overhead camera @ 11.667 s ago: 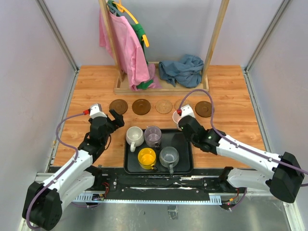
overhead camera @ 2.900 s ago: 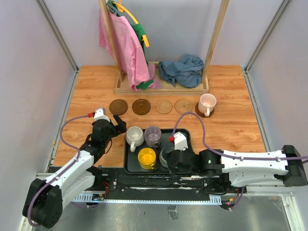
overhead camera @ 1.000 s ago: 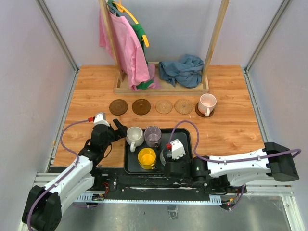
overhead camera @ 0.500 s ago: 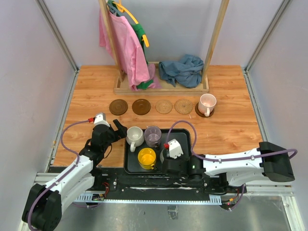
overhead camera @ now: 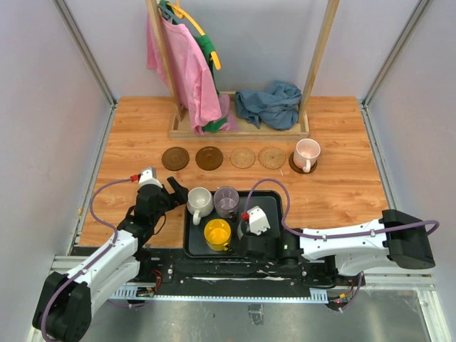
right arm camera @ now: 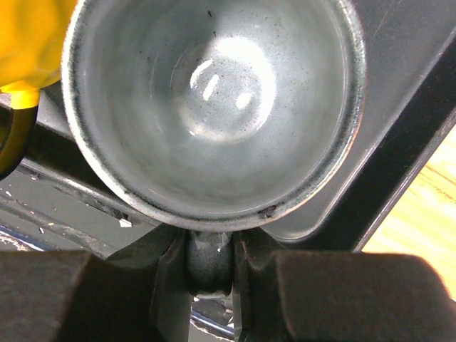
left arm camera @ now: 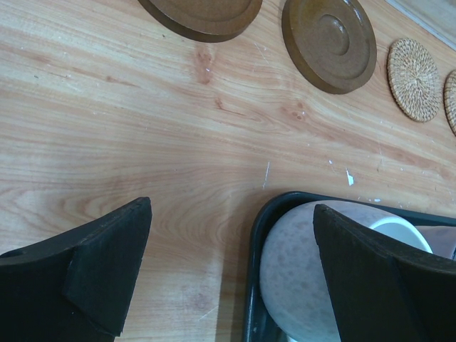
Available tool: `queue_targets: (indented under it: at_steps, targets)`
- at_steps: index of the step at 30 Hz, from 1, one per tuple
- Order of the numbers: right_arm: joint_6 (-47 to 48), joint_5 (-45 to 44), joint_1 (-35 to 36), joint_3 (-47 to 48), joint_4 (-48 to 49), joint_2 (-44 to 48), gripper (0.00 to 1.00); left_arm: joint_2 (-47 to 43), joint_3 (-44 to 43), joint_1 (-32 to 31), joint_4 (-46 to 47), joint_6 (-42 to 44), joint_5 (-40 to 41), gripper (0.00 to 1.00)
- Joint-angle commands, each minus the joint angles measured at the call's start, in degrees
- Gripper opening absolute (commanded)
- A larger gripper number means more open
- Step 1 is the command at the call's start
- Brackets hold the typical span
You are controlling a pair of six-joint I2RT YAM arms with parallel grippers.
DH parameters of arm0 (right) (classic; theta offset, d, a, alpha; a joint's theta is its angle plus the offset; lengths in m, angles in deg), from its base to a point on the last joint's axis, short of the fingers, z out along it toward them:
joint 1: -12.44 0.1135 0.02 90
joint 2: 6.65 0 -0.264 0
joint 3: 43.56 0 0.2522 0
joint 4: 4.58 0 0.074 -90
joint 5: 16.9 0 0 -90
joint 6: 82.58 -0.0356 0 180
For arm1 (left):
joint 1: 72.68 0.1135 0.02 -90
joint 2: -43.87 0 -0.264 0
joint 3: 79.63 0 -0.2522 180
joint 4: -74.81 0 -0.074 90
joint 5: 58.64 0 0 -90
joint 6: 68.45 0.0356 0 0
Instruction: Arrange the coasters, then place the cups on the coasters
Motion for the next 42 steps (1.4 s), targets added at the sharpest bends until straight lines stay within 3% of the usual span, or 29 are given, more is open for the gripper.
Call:
queue_targets:
  at_steps: [1, 9, 20, 28, 34, 42]
  targets:
    - [0.1, -0.6, -0.8, 1.2, -1.1, 0.0, 0.01, 0.2, 0.6, -0.3, 1.4, -0.2, 0.0, 1.0]
    - [0.1, -4.4, -0.8, 4.0, -5.1, 0.6, 0.01, 0.2, 0.6, -0.3, 1.4, -0.3, -0.1, 1.0]
    - [-0.3, -18.1, -3.7, 4.4, -7.9, 10.3, 0.01, 0.8, -0.2, -0.4, 2.1, 0.0, 0.3, 1.0]
    - [18.4, -14.7, -23.4, 7.2, 3.0, 13.2, 0.01, 4.5, -0.8, -0.3, 5.0, 0.1, -0.1, 1.0]
    - [26.7, -7.6, -37.1, 13.6, 8.6, 5.8, 0.01, 6.8, -2.2, -0.3, 5.5, 0.1, -0.9, 1.0]
    - [31.3, -1.3, -46.2, 19.7, 15.0, -5.5, 0.01, 4.0, -2.8, -0.4, 1.4, 0.0, 3.0, 1.0]
